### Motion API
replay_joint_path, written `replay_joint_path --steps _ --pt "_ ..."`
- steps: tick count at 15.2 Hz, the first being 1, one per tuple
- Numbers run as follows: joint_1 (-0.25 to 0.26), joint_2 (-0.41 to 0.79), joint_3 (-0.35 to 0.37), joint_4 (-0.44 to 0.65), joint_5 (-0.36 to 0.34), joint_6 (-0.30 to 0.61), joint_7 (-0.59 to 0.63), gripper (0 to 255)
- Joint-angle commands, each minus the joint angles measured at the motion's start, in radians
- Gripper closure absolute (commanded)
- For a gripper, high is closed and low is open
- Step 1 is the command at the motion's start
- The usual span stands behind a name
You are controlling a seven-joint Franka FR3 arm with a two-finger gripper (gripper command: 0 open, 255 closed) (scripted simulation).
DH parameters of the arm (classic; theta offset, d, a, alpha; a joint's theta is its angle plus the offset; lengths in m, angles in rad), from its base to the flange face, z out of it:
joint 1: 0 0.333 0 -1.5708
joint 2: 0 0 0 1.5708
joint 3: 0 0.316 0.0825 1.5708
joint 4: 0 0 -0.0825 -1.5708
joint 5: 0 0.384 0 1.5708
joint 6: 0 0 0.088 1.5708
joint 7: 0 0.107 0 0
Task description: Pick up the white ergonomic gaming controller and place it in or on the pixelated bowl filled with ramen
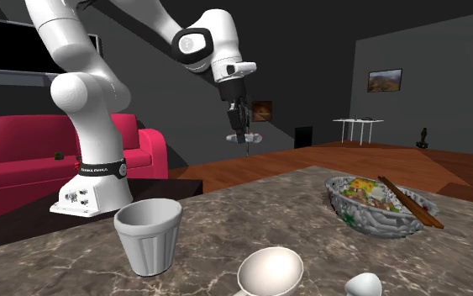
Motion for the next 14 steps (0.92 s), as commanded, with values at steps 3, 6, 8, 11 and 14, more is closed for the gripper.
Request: replay_joint_path --steps 3,6,8,11,14 --pt "0.001 -0.041 -0.001 0.028 0.001 -0.070 -0.002 255" --pt "-0.012 0.024 -0.028 0.096 -0.004 -0.072 -0.037 255" --pt "-0.022 0.095 -0.053 0.160 -0.003 -0.065 -0.072 255" --pt "-0.032 0.198 -0.088 0.264 0.006 -0.065 -0.125 255" --pt "-0.042 0.300 -0.118 0.374 0.026 -0.075 -0.179 255"
